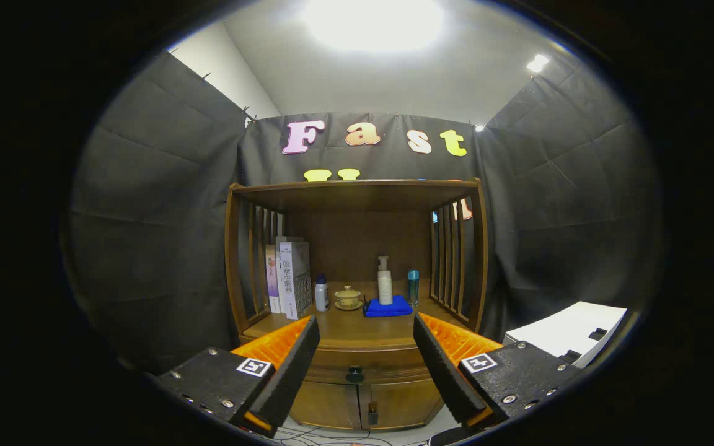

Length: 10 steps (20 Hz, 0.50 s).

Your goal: Pull open the drawer, take out the items inside it, and place them on the countertop above the cabinet.

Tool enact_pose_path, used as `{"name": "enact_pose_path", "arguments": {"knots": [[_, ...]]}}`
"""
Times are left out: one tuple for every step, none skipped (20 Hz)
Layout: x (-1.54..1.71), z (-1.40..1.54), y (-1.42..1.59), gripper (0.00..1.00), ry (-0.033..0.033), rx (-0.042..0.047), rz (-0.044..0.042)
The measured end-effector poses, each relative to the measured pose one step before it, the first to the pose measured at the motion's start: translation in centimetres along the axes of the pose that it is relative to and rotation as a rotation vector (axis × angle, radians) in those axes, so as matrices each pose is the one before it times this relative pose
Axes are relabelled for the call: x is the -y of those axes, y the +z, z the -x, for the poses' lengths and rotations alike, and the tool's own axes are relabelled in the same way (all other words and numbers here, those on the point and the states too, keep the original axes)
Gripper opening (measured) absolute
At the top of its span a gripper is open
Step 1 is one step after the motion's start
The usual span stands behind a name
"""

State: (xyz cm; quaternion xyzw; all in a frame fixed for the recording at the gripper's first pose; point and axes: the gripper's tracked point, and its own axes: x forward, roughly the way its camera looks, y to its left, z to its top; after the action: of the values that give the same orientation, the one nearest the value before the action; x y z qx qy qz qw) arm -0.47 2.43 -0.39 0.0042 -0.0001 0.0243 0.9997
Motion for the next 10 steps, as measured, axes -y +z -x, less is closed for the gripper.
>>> {"name": "enact_pose_path", "arguments": {"knots": [[-0.287, 0.047, -0.047, 0.95, 0.00713, -0.00136, -0.00423], [-0.302, 0.002, 0.043, 0.95, 0.00530, 0.00202, -0.00293], [-0.090, 0.055, 0.113, 0.95, 0.00032, 0.00210, -0.00031], [0.001, -0.038, -0.065, 0.95, -0.00254, 0.00125, 0.00114], [0.046, -0.013, -0.027, 0.95, -0.00245, -0.00047, 0.00330], [-0.047, -0.156, -0.139, 0.95, -0.00261, 0.00085, 0.00964], [-0.009, -0.087, -0.070, 0.95, -0.00474, 0.00205, 0.01613], [0.055, -0.047, -0.248, 0.95, -0.00575, 0.00295, 0.02232], [-0.092, -0.155, -0.194, 0.95, -0.00156, 0.00556, 0.02737], [-0.262, -0.180, -0.307, 0.95, 0.00036, -0.00125, 0.02674]]}}
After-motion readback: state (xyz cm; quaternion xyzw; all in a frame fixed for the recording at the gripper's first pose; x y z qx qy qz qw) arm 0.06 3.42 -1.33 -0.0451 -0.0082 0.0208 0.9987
